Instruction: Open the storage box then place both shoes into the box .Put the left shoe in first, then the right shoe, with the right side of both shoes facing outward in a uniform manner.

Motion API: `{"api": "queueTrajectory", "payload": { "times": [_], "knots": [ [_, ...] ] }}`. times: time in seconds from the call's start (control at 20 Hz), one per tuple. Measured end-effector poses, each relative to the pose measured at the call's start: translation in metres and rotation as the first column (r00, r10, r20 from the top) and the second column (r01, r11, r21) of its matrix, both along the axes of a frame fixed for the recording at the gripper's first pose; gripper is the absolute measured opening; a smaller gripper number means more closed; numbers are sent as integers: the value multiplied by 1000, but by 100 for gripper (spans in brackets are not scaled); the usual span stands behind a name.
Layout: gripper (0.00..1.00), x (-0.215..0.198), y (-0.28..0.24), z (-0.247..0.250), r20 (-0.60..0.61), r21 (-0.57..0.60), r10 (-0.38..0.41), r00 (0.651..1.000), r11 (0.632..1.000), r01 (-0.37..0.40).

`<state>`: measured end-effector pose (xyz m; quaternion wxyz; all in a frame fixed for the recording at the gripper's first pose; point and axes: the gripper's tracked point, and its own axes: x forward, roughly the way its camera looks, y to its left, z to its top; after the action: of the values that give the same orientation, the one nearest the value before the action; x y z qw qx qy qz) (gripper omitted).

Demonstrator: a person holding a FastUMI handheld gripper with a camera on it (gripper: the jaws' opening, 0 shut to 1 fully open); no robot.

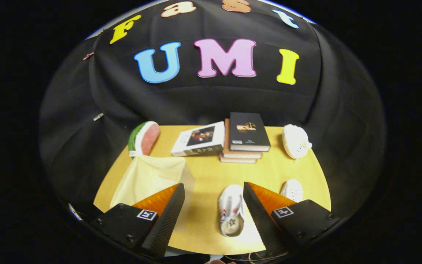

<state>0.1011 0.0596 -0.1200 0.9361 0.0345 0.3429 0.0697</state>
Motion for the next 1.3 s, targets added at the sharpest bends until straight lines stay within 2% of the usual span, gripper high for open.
{"api": "queueTrajectory", "payload": {
  "times": [0.3, 0.5, 0.75, 0.9, 1.0, 1.1, 1.25, 1.3],
  "knots": [
    [99, -26, -61, -93, -190, -13, 17, 982, 1000, -20],
    [99, -33, -63, -146, -288, 16, 89, 953, 996, -89],
    [99, -28, -68, -200, -385, -46, 168, 907, 979, -200],
    [99, -17, -67, -223, -404, -40, 170, 899, 978, -203],
    [100, -9, -64, -233, -413, -17, 154, 898, 984, -177],
    [95, -1, -60, -239, -415, 7, 129, 901, 990, -138],
    [68, 2, -45, -245, -441, 80, 105, 891, 994, -77],
    [54, 2, -41, -247, -454, 94, 86, 887, 994, -48]
  ]
}}
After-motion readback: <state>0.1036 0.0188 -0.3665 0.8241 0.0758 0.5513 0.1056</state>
